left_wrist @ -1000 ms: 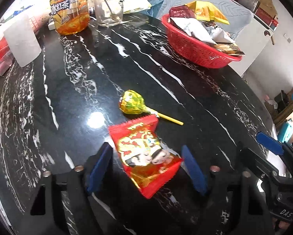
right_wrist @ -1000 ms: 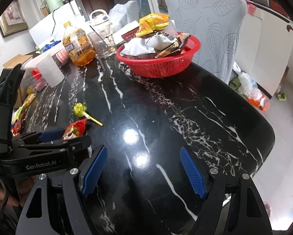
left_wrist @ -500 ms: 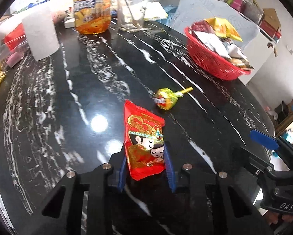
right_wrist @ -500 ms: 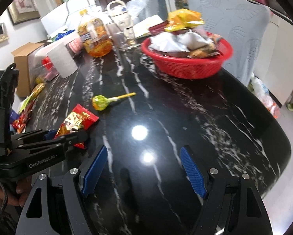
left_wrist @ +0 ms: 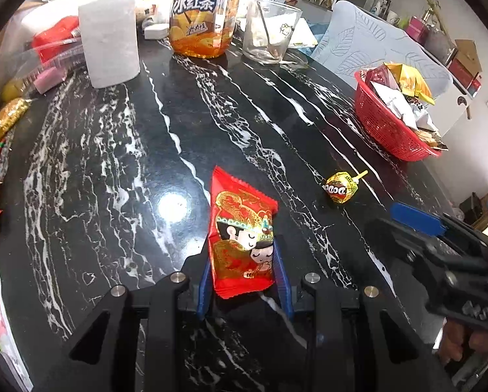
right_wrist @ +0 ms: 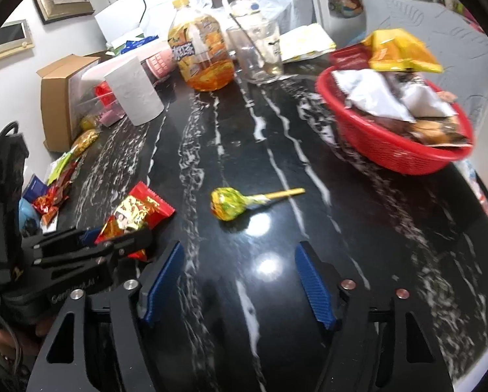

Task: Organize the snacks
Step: 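Grasp the green lollipop head with the right tool while the left tool holds the red packet, then carry the red packet with the left tool while the right tool carries the lollipop to the basket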

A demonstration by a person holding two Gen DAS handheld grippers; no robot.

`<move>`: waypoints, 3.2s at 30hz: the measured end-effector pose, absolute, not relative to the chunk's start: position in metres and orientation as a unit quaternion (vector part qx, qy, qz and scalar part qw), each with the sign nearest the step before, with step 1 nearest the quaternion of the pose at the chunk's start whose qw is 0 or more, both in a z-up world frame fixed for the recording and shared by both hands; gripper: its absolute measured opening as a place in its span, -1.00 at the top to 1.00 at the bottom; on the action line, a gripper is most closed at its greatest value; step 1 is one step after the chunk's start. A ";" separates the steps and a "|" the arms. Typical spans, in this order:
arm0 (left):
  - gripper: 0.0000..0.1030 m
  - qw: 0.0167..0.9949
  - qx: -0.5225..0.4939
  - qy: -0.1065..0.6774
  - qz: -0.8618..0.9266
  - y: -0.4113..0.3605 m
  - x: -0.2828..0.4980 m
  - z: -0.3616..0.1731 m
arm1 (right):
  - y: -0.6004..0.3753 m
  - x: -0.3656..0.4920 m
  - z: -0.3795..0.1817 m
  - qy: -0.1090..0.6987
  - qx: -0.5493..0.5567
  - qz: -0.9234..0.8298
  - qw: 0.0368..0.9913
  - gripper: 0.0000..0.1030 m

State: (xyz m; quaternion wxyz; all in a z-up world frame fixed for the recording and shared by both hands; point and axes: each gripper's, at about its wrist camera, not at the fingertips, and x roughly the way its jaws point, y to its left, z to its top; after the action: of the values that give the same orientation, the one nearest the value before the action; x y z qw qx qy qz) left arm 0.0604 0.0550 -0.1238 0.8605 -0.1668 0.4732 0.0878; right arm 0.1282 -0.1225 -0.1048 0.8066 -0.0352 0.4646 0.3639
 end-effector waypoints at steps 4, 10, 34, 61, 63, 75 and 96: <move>0.38 0.863 -0.167 0.469 0.085 0.056 0.060 -0.124 | -0.107 0.139 -0.109 0.472 -0.030 0.368 0.800 -0.19; 0.38 0.867 -0.169 0.462 0.081 0.061 0.062 -0.124 | -0.093 0.153 -0.115 0.483 -0.014 0.367 0.795 -0.18; 0.38 0.867 -0.136 0.478 0.037 0.024 0.052 -0.120 | -0.112 0.127 -0.120 0.490 -0.033 0.381 0.784 0.48; 0.20 0.863 -0.039 0.503 0.015 -0.029 0.070 -0.119 | -0.178 0.090 -0.118 0.492 -0.030 0.354 0.795 0.48; 0.10 0.864 -0.031 0.502 0.013 -0.031 0.071 -0.120 | -0.179 0.090 -0.118 0.491 -0.030 0.353 0.796 0.48; 0.37 0.870 -0.038 0.492 0.003 -0.032 0.066 -0.117 | -0.181 0.087 -0.118 0.489 -0.024 0.349 0.799 0.48; 0.37 0.886 -0.057 0.454 -0.072 -0.074 0.048 -0.074 | -0.225 0.067 -0.087 0.446 0.011 0.327 0.833 0.48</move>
State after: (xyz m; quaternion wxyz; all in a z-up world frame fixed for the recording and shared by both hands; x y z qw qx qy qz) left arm 0.0478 -0.0736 -0.0738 0.8863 -0.0568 0.4539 -0.0717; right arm 0.0668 -0.2248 -0.0875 0.8331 0.0109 0.4458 0.3272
